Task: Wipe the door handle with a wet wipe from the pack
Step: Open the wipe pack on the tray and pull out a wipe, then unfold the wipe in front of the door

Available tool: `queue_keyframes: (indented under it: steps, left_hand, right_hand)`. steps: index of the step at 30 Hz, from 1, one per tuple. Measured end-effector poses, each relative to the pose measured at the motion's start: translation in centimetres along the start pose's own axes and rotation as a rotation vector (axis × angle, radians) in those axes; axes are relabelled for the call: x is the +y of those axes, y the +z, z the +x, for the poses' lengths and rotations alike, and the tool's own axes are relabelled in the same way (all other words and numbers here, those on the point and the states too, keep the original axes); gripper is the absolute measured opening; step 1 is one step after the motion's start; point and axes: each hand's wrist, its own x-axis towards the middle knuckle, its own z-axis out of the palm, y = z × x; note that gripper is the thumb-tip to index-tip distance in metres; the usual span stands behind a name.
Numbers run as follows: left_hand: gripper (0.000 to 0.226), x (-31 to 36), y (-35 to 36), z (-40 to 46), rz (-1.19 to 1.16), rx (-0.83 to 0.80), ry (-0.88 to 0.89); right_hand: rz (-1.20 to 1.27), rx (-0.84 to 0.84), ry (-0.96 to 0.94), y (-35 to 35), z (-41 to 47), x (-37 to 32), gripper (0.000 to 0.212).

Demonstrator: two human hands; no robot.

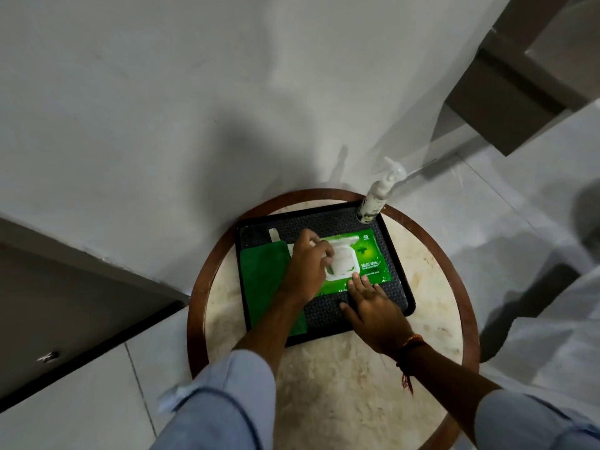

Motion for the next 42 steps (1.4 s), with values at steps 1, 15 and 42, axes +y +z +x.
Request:
queue_keyframes:
  steps: [1,15,42]
  left_hand:
    - [0.005,0.0,-0.6,-0.9,-0.069,0.038,-0.013]
    - [0.019,-2.4,-22.6,-23.7,-0.531,0.557,-0.315]
    - [0.023,-8.1,-37.4,-40.8,-1.196,1.035,-0.627]
  right_hand:
    - [-0.011,-0.013,0.005,-0.4,0.1,-0.3,0.064]
    - [1.716,-0.355,0.161,-9.5,-1.1,-30.4,0.046]
    - [1.526,-0.468,-0.162,-7.2,-8.8,-52.1,0.038]
